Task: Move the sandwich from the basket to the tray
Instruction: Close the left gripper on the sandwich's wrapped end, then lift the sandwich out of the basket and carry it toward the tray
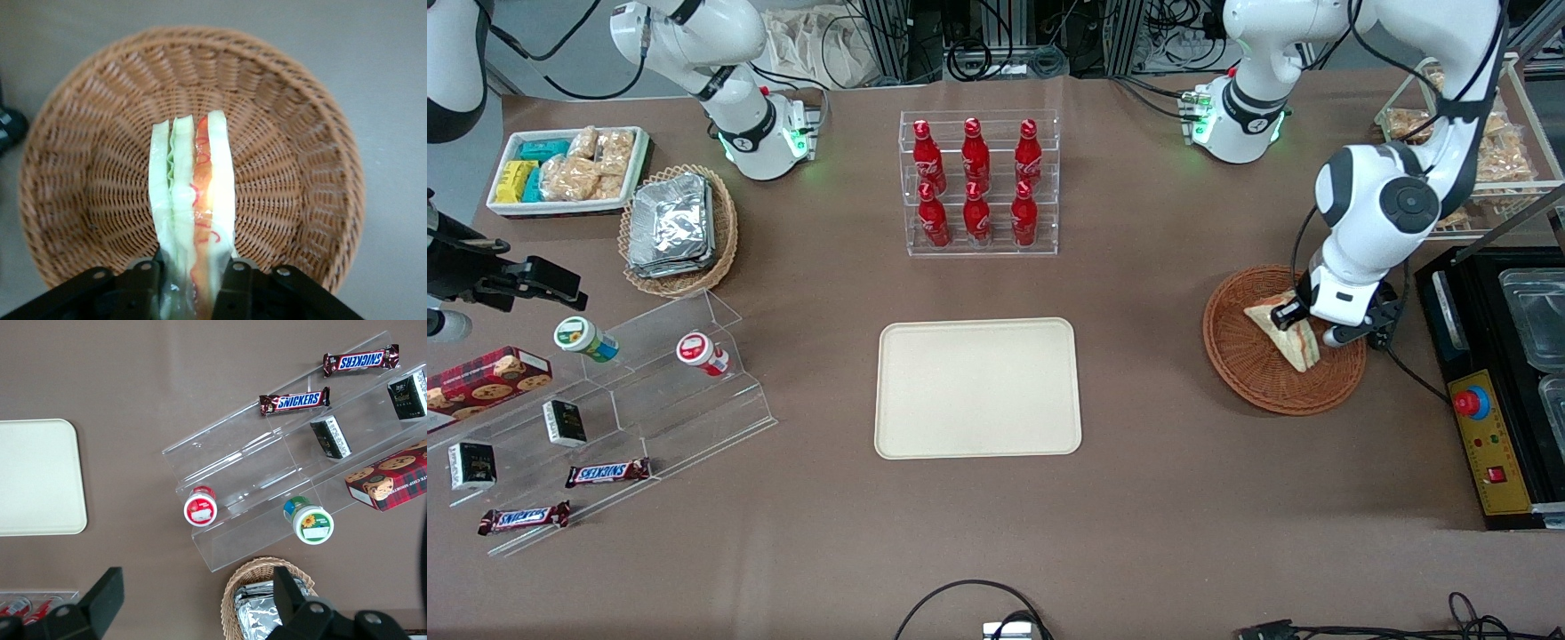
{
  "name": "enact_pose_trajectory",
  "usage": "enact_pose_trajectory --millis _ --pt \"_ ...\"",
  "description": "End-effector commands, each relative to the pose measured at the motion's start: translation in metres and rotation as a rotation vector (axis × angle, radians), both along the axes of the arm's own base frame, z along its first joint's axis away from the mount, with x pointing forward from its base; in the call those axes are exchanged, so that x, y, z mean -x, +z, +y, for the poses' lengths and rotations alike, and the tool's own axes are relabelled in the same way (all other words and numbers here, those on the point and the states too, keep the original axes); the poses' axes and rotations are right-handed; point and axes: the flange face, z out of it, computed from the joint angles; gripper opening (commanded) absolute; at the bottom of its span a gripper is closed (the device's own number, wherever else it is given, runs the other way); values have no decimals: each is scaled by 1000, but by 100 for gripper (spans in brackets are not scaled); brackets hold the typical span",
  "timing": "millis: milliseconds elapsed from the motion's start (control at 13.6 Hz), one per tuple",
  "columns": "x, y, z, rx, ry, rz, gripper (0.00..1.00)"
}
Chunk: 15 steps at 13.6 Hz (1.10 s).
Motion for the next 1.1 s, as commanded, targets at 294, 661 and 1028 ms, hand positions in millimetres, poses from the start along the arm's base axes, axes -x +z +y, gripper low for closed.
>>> enact_pose_trajectory --millis 294,661,1028 --pt "-14 64 -48 -78 -333 -13 7" --pt "-43 113 -84 -89 -493 30 8" --pt "-45 129 -141 -81 -572 1 10"
